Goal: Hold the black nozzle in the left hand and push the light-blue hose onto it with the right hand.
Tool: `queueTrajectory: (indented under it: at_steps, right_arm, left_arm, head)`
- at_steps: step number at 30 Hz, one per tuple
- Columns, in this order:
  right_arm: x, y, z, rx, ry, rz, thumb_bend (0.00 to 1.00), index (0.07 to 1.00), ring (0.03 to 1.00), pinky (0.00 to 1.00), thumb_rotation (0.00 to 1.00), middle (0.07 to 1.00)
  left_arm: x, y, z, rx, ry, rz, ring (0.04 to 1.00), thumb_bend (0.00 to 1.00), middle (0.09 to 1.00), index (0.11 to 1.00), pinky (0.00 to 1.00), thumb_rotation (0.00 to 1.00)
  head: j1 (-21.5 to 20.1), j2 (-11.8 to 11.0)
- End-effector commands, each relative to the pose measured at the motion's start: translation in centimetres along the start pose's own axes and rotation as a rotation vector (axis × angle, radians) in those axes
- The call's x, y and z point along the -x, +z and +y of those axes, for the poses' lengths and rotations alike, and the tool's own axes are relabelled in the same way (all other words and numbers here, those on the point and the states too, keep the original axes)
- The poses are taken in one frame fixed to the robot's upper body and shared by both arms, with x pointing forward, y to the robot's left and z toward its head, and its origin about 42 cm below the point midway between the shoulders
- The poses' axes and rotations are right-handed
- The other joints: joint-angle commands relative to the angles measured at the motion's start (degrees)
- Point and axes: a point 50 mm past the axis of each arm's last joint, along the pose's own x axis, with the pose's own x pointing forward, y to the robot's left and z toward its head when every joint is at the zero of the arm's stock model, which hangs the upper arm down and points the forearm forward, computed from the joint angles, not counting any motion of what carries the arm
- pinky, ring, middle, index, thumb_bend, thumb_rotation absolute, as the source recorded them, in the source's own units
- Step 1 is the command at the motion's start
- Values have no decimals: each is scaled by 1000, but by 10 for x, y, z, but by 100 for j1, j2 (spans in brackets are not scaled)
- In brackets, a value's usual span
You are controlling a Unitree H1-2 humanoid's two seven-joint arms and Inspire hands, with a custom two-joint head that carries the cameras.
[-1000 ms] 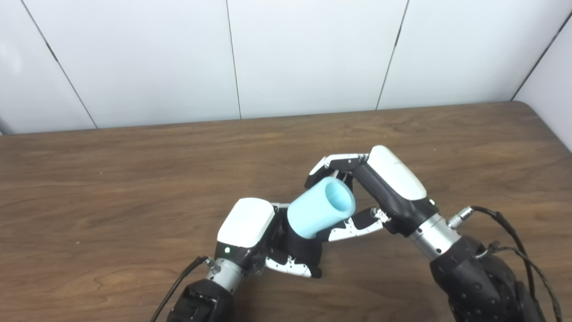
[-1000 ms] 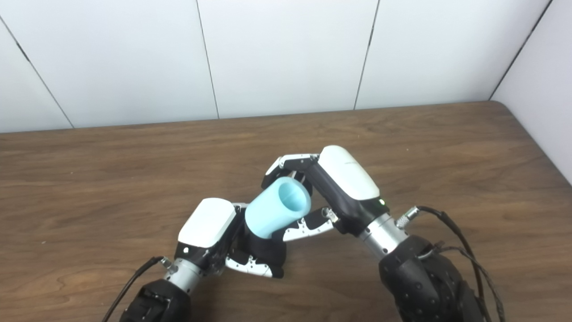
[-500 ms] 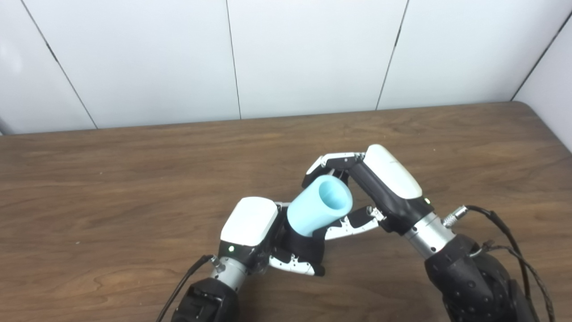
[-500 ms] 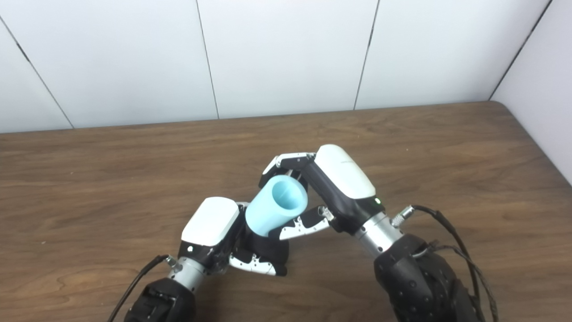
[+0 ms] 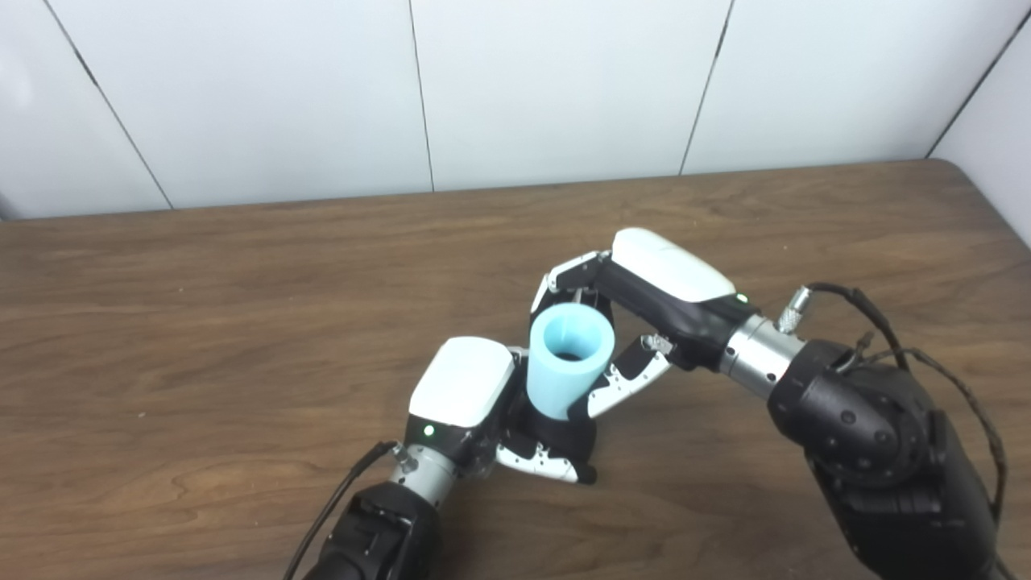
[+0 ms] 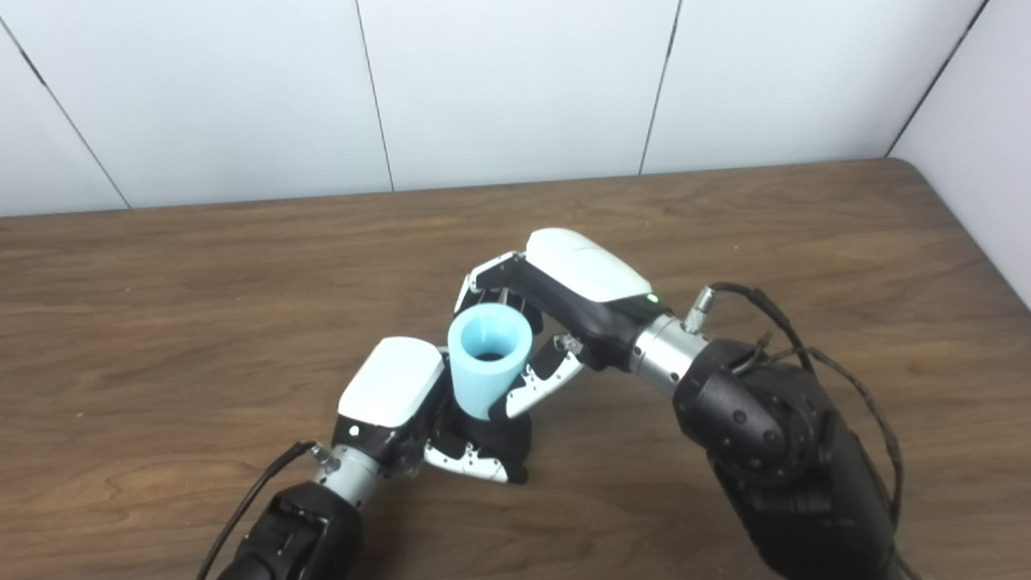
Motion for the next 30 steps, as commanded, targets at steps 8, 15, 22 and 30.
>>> queueTrajectory:
  at_steps: [8, 15, 22, 30]
  right_arm:
    - [-9, 2, -22, 67, 93, 28, 500, 495, 395, 351, 0, 500]
    - [-3, -5, -12, 20, 79, 47, 497, 541, 410, 358, 0, 503]
    - [7, -2, -15, 47, 45, 34, 829, 662, 604, 510, 76, 676]
    - [12, 2, -27, 70, 34, 18, 1000, 854, 947, 859, 300, 928]
  left_arm:
    - [14, 3, -31, 12, -184, 15, 491, 475, 531, 448, 377, 0]
    - [15, 0, -32, 16, -177, 23, 480, 477, 522, 469, 370, 0]
    - [16, -1, -31, 15, -181, 26, 489, 476, 530, 455, 375, 0]
    - [15, 0, -31, 20, -187, 32, 483, 477, 527, 462, 375, 0]
  head:
    - [10, 36]
    - [5, 37]
    - [-9, 28]
    - [-31, 27]
